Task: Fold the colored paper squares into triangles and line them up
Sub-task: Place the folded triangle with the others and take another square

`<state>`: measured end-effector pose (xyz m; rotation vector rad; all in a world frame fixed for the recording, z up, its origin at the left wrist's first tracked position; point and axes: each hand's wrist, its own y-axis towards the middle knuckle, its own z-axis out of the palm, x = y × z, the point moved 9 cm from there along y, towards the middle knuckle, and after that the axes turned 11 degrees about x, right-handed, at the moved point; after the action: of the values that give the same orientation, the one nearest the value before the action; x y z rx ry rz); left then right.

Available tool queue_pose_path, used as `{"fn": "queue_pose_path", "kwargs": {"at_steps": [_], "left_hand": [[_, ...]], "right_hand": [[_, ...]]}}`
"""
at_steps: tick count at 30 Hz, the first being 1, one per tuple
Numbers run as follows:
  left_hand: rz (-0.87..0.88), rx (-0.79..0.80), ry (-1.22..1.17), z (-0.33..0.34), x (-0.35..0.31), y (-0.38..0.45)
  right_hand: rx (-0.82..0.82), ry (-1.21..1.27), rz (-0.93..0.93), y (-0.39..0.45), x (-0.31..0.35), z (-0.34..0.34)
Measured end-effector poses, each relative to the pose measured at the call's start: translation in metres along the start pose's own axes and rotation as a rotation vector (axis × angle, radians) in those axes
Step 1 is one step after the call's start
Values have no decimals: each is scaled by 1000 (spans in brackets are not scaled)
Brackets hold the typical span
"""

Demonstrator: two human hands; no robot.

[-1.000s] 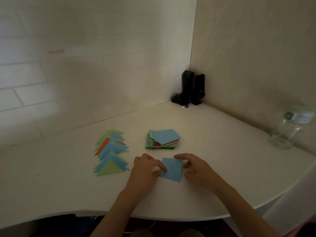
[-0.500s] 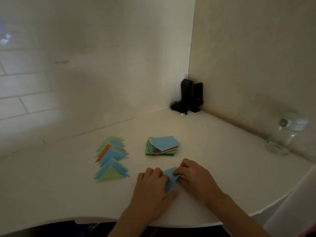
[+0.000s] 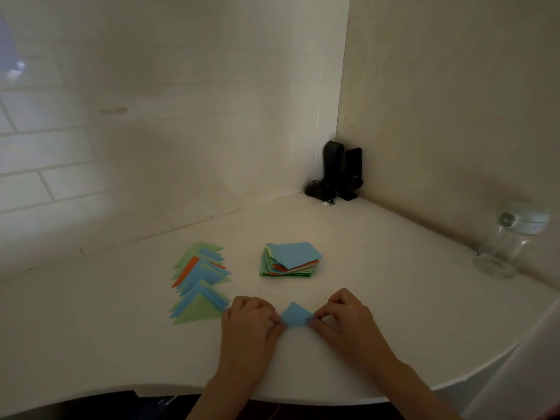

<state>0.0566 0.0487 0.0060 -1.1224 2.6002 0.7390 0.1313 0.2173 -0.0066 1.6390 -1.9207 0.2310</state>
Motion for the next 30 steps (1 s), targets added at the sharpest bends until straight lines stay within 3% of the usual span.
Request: {"fn": "queue_pose_path", "kwargs": {"at_steps": [6,13,23,30], "left_hand": [[-184,-20,2,4,7,-6],[-221,-55,157,5,-6,-4],[-256,96,-72,8,19,-2],[-197,113,-100,3,14,0]], "right_hand": [[22,-22,149,5,0,3],[39,-146,258,6,0,9],[232,103,269,14,-11,9],[217,219,216,11,-13,3]]}}
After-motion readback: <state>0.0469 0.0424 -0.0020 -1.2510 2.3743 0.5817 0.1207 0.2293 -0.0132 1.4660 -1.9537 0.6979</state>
